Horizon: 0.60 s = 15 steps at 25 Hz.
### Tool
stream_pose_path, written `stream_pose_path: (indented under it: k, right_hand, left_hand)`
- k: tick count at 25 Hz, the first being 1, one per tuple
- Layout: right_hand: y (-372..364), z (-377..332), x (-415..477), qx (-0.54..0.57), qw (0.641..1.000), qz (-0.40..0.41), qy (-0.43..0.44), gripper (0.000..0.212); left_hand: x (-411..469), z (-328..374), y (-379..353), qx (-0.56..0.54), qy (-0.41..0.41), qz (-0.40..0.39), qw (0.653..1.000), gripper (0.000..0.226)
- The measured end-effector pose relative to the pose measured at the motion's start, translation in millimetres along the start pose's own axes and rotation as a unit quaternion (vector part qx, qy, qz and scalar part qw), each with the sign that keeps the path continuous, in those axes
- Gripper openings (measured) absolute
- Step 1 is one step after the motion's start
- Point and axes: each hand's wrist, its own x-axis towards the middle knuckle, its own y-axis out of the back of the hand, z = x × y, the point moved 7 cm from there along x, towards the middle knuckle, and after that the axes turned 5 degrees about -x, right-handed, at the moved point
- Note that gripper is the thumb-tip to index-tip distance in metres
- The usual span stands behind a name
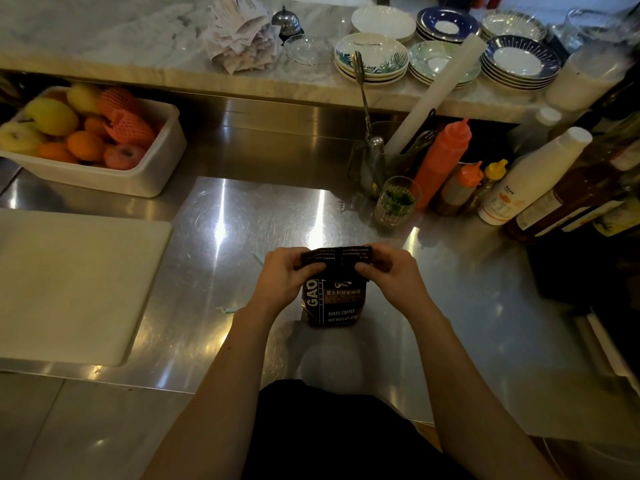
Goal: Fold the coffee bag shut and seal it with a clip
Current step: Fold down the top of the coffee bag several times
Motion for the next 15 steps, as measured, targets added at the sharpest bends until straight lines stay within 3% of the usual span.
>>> stream_pose_path:
  k: [4,7,15]
  right_hand:
    - [3.0,8.5,-5.7,-0.041,0.994,0.094,-0.028,0.011]
    - [1.4,9.2,-9.3,-0.038,0.991,0.124,-0.032,0.014]
    - [-8.1,-37.7,-0.7,-0.02,0.999,0.03,0.039,0.01]
  left_hand:
    - [0.2,0.3,-4.7,-0.009,-0.01,-0.01,1.0,0.013]
    - [0.1,-5.2,-6.4,-0.006,-0.002,-0.064,0.998,0.026]
    - [-8.6,6.1,29.6,-0.08,-0.018,0.028,0.996,0.027]
